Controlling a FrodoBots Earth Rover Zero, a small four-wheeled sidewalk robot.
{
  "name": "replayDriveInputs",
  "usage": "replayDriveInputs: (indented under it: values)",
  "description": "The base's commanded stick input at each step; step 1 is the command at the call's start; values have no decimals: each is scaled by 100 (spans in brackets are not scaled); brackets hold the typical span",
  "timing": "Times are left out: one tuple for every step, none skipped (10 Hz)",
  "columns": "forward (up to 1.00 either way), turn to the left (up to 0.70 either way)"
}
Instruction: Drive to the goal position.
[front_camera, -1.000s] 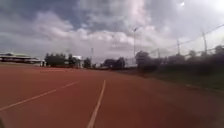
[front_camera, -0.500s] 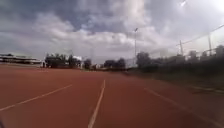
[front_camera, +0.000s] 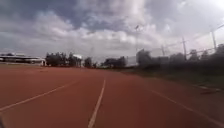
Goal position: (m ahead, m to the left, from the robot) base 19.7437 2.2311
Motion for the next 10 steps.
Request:
replayDriveInputs:
  values:
    - [70, 0]
    - [70, 0]
    - [70, 0]
    - [70, 0]
    - [70, 0]
    - [70, 0]
    - [70, 0]
    - [70, 0]
    - [70, 0]
    - [70, 0]
